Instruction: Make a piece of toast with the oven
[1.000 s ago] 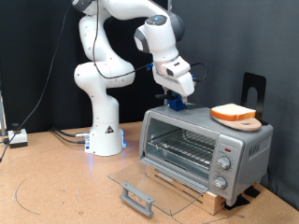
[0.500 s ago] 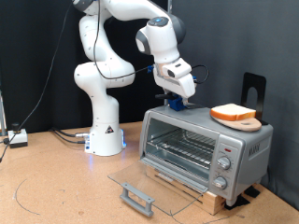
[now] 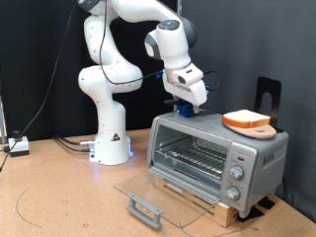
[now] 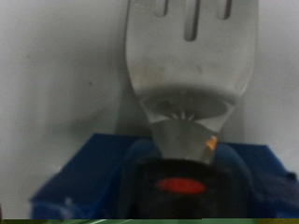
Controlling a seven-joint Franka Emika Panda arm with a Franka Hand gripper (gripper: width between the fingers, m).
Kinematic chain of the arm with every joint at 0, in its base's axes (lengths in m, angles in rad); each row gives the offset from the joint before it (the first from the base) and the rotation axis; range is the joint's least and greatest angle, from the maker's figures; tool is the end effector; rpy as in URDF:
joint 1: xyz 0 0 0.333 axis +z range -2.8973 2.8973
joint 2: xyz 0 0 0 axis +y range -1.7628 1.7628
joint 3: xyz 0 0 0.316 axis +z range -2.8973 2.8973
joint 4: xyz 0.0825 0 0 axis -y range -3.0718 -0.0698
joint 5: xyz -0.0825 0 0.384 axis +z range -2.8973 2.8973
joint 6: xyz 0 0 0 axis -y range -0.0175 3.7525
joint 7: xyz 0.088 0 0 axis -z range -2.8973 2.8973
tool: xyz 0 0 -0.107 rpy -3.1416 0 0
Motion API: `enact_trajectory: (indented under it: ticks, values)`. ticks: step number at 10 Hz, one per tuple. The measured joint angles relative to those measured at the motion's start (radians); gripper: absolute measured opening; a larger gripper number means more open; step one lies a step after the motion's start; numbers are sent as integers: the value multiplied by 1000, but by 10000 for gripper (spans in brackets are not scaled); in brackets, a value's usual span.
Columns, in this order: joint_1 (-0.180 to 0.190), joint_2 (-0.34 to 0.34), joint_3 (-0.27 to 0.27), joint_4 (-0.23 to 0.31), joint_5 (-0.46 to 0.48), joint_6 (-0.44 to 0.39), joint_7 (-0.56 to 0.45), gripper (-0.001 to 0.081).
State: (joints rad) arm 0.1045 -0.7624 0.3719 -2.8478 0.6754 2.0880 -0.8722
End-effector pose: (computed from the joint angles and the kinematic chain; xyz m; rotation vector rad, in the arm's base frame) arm 0.2733 0.1575 0.3833 -2.5374 -1.2368 -0.1309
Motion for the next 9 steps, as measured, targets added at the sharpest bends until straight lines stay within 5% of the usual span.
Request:
enact_trajectory:
  ticks: [1, 2, 3, 4, 5, 6, 9]
  values:
    - [-1, 4, 3, 0, 0, 7, 0, 809]
    - [-2, 6, 7, 0, 0, 11, 0, 702]
    - [-2, 6, 8, 0, 0, 11, 0, 702]
    - [-2, 6, 8, 0, 0, 11, 0, 565]
    - [-2, 6, 8, 0, 0, 11, 0, 565]
    - [-2, 6, 8, 1, 0, 11, 1, 394]
    - [-2, 4, -6, 11, 12, 5, 1, 395]
